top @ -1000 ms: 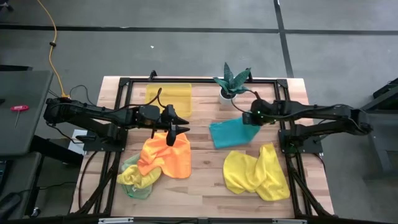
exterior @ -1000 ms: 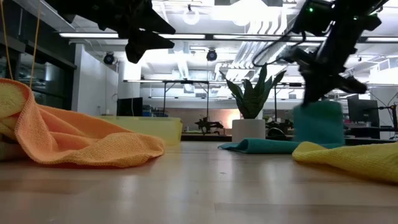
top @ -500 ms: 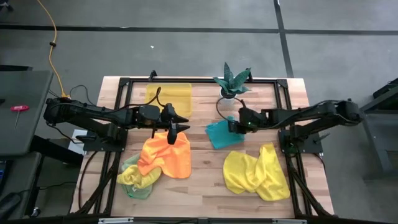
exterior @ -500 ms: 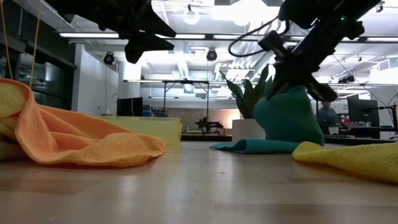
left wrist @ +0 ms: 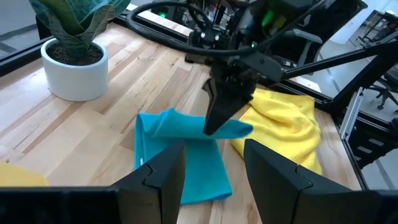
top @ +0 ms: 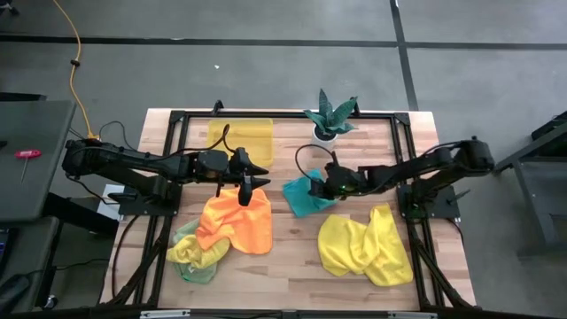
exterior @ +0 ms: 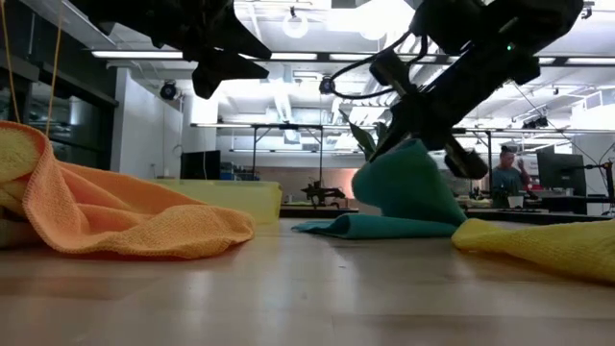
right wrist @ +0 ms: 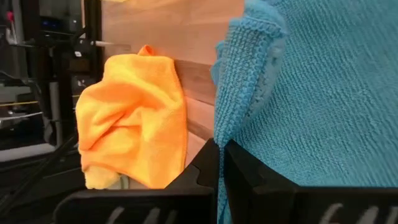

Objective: Fold microfiber towels
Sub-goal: Fold the blue microfiber cloth, then put the folded blue microfiber cloth into the bin

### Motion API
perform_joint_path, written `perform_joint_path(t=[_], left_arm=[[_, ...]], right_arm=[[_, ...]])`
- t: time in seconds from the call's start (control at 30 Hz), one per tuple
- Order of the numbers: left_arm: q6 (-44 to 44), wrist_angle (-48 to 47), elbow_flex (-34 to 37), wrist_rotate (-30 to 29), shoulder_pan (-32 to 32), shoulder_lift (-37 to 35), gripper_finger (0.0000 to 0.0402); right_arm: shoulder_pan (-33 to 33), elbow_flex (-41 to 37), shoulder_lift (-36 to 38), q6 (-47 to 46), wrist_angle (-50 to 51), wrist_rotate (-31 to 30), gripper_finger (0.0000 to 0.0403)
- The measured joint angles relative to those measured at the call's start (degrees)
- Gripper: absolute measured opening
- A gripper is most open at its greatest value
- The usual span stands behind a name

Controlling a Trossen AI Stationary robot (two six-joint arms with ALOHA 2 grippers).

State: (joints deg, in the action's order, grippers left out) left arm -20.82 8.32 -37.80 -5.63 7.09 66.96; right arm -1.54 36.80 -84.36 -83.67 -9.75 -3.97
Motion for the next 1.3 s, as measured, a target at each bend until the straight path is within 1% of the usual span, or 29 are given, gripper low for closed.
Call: perform_joint_path(t=[0.2, 0.37, 0.43, 0.53, 0.67, 0.77, 0.83, 0.9, 1.03, 1.1, 1.2, 1.3], left_arm=[[0.0, 0.0, 0.0, -0.5, 0.0, 0.0, 0.0151], [0.0, 0.0, 0.0, -1.9, 0.0, 0.0, 0.0151], [0.0, 0.0, 0.0, -2.0, 0.0, 0.0, 0.0151], [0.0, 0.0, 0.0, -2.0, 0.0, 0.0, 0.0151], [0.0, -0.2, 0.0, -2.7, 0.0, 0.0, 0.0151], [1.0, -0.3, 0.0, -2.8, 0.0, 0.0, 0.0151], [1.6, -0.3, 0.0, -2.8, 0.0, 0.0, 0.0151], [1.6, -0.3, 0.0, -2.8, 0.0, 0.0, 0.0151], [1.6, -0.3, 0.0, -2.7, 0.0, 0.0, 0.0151], [1.6, -0.3, 0.0, -2.5, 0.0, 0.0, 0.0151], [1.6, -0.3, 0.0, 0.1, 0.0, -0.4, 0.0151], [1.6, -0.4, 0.0, 3.2, 0.0, -1.6, 0.0151]], right_arm=[[-0.9, 0.0, -4.5, -0.1, -8.2, 0.1, 0.0], [-1.0, 0.0, -8.3, 0.0, -13.2, 3.3, 0.0002], [-1.1, 0.0, -10.0, 0.1, -16.1, 4.9, 0.0013], [-1.1, 0.0, -11.7, 0.5, -21.9, 7.4, 0.0053], [-1.1, 0.0, -12.1, 4.1, -27.3, 8.2, 0.0128], [-0.8, 0.5, -11.6, 6.7, -28.3, 9.1, 0.018], [-0.4, 1.4, -11.6, 8.3, -27.7, 10.2, 0.0204], [0.1, 3.0, -11.6, 10.7, -25.0, 11.6, 0.0219], [1.6, 7.4, -11.4, 16.8, -12.0, 13.4, 0.0226], [2.4, 10.6, -10.9, 20.8, -3.1, 13.6, 0.0226], [3.5, 16.0, -9.9, 28.9, 12.2, 12.8, 0.0226], [3.8, 22.1, -8.8, 37.7, 28.8, 8.4, 0.0226]])
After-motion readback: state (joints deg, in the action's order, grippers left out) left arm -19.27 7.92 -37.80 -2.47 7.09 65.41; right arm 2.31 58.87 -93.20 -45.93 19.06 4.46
